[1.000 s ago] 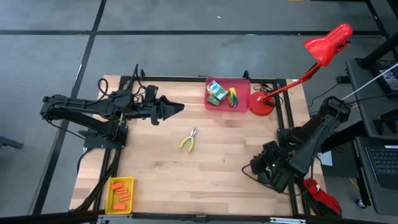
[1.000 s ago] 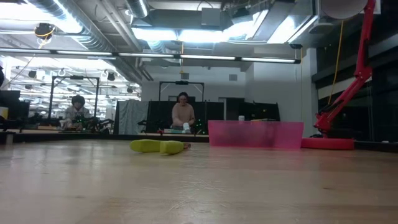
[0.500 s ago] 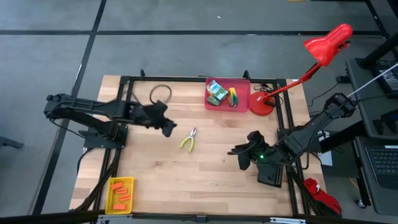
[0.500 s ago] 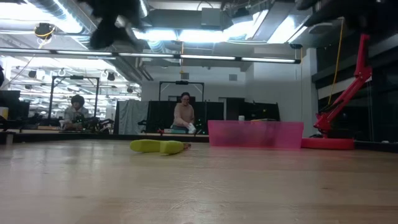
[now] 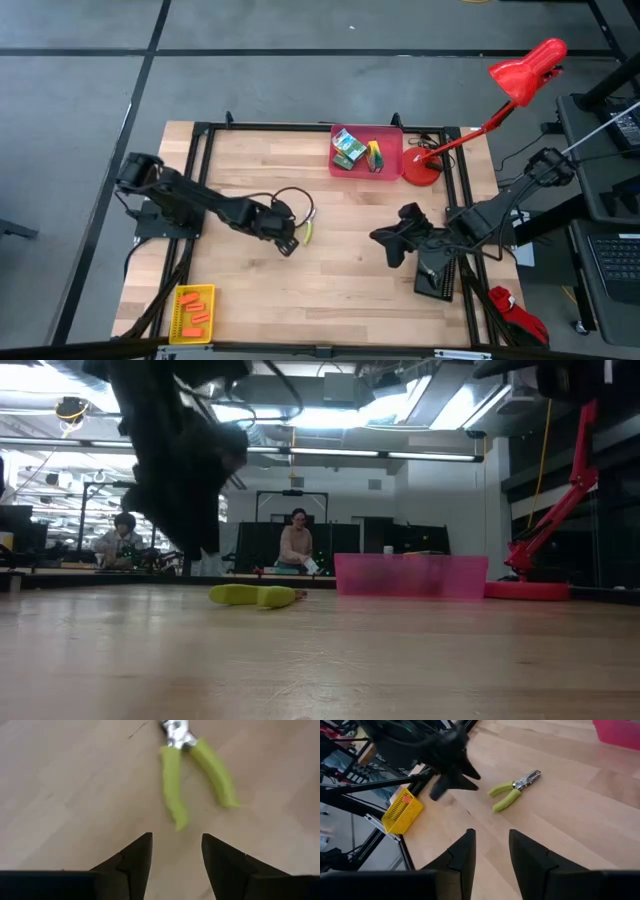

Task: Pick & Place School Supplies
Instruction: Put the light green hole puncher into the black bin

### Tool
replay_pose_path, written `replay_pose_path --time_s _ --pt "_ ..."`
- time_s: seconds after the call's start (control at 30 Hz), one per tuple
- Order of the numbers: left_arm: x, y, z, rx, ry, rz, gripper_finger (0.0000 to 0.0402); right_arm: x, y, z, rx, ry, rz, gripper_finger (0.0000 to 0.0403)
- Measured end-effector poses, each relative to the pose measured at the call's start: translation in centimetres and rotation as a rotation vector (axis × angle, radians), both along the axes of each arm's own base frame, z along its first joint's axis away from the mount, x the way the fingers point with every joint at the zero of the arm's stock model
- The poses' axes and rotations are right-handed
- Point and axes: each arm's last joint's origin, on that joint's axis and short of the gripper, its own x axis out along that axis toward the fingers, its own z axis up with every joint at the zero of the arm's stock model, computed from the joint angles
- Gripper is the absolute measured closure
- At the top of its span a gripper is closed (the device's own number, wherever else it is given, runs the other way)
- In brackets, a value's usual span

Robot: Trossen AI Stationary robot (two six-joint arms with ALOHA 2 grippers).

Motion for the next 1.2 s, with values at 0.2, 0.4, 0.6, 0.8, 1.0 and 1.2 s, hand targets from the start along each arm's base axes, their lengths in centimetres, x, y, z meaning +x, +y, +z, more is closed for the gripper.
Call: replay_pose_path --time_s 0.2,0.4,0.6,0.8,1.0,1.2 --pt "0.9 0.2 -1.4 0.086 0.008 -0.021 0.0220 -0.3 -0.2 0.4 -0.017 -0.014 -0.001 0.0285" --pt "1.7 0.9 -2.0 0.100 -0.009 -0.039 0.0219 -0.3 -0.3 0.4 -0.043 -0.010 0.011 0.0285" --pt "2.7 1.6 -3.1 0.090 -0.010 -0.052 0.0219 -0.3 -0.4 0.4 -0.079 -0.010 0.009 0.0285" --pt "3.4 1.7 -4.8 0.079 0.039 -0.051 0.0220 -0.3 -0.4 0.4 -0.092 -0.009 0.012 0.0285" --pt "4.1 1.8 -5.1 0.092 0.117 0.006 0.0268 -0.3 -0.4 0.4 -0.099 -0.007 0.016 0.0285" --pt "4.5 2.6 -4.4 0.088 0.118 -0.027 0.0364 -0.3 -0.4 0.4 -0.098 -0.008 0.016 0.0285"
